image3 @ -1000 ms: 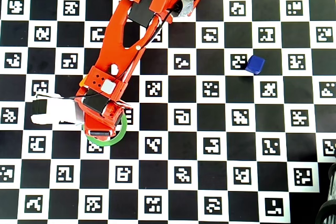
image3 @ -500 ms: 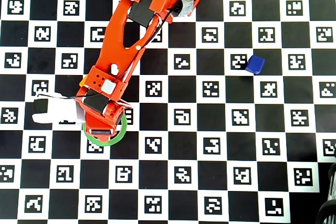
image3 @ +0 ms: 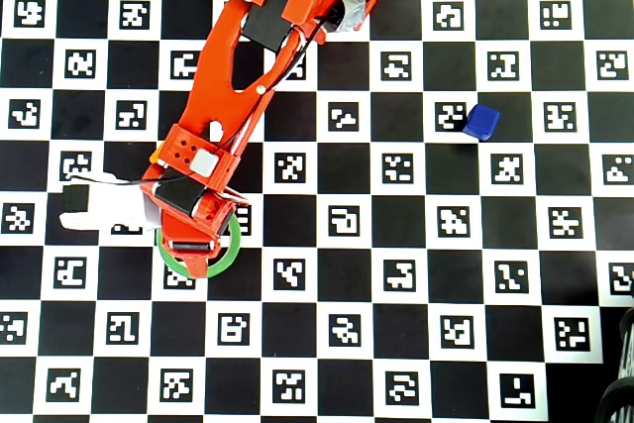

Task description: Grab the red cube then put it in the green circle then put the blue cube on top and finally the orange cube on top

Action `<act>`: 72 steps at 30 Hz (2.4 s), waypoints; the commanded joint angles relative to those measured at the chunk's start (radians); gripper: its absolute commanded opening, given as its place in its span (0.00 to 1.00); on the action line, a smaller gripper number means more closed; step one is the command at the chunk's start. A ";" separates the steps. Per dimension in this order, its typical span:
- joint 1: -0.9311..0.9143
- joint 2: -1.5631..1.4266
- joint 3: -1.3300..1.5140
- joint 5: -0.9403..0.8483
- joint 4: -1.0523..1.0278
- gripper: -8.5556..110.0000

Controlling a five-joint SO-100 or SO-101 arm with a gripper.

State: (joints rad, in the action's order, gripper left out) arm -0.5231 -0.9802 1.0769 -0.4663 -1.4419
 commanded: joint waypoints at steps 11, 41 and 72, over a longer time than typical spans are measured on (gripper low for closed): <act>0.081 -0.311 -0.298 0.156 -0.368 0.41; 1.259 -0.884 0.499 0.983 -0.242 0.40; 1.450 -0.782 0.831 1.407 0.147 0.57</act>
State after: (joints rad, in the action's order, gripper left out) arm 0.8989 -1.7579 1.9067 0.9342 -1.3070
